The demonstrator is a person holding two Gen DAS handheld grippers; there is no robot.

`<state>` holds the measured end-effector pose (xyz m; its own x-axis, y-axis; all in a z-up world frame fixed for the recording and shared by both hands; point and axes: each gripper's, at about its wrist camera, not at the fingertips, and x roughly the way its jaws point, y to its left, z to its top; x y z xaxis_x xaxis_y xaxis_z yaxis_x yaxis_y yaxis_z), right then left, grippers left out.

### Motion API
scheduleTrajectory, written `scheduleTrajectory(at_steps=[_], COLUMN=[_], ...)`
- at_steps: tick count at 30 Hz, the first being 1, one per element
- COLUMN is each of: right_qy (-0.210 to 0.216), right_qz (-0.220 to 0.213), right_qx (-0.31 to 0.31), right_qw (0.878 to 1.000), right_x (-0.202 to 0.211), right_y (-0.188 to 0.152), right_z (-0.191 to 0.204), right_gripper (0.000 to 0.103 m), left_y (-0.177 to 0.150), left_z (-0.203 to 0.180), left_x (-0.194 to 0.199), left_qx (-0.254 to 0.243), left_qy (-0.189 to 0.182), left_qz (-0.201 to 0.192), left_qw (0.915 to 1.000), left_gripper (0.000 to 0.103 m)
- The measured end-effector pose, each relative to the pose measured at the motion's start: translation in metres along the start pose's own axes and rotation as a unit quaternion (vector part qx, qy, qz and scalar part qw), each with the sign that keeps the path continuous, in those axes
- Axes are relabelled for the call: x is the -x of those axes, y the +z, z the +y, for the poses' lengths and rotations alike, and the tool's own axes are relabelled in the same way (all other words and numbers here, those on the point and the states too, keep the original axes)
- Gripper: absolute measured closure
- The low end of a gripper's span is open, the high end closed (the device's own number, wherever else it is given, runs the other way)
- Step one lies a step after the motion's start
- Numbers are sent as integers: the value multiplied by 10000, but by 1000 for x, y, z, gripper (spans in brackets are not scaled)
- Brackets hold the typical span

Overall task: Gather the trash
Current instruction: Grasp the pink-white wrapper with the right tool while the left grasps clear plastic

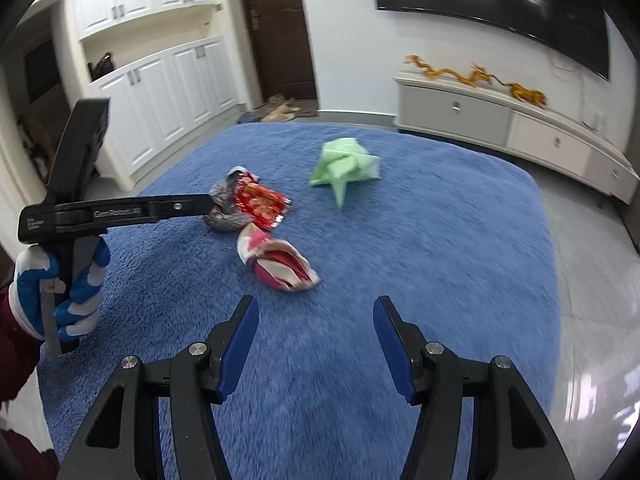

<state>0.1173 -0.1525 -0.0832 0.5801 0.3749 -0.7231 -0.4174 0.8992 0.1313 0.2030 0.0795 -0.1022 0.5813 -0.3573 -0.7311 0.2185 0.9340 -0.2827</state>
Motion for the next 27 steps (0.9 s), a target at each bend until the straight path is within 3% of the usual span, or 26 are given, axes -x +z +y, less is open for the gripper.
scheduleTrajectory(at_steps=[7, 11, 16, 17, 19, 21, 27], right_qy=[415, 560, 640, 643, 628, 605, 608], right_qz=[148, 271, 460, 495, 493, 469, 444], right_qx=[519, 711, 935, 955, 988, 1005, 979], right_qw=[9977, 9955, 9925, 9921, 9919, 9920, 9923], right_x=[-30, -48, -68, -70, -71, -70, -62], right_y=[14, 22, 24, 24, 24, 24, 16], right_z=[7, 12, 17, 18, 19, 20, 21], right_gripper=[42, 41, 42, 43, 58, 66, 68], left_y=[8, 10, 8, 6, 4, 0, -12], left_z=[-3, -7, -9, -9, -10, -12, -19], left_x=[-17, -24, -28, -27, -27, -24, -13], left_qx=[-99, -177, -231, -249, -273, -292, -318], left_qy=[152, 246, 268, 259, 232, 175, 27], left_qz=[82, 107, 124, 115, 109, 110, 93], left_qw=[9998, 9995, 9993, 9993, 9993, 9994, 9994], left_gripper=[66, 77, 81, 82, 83, 85, 87])
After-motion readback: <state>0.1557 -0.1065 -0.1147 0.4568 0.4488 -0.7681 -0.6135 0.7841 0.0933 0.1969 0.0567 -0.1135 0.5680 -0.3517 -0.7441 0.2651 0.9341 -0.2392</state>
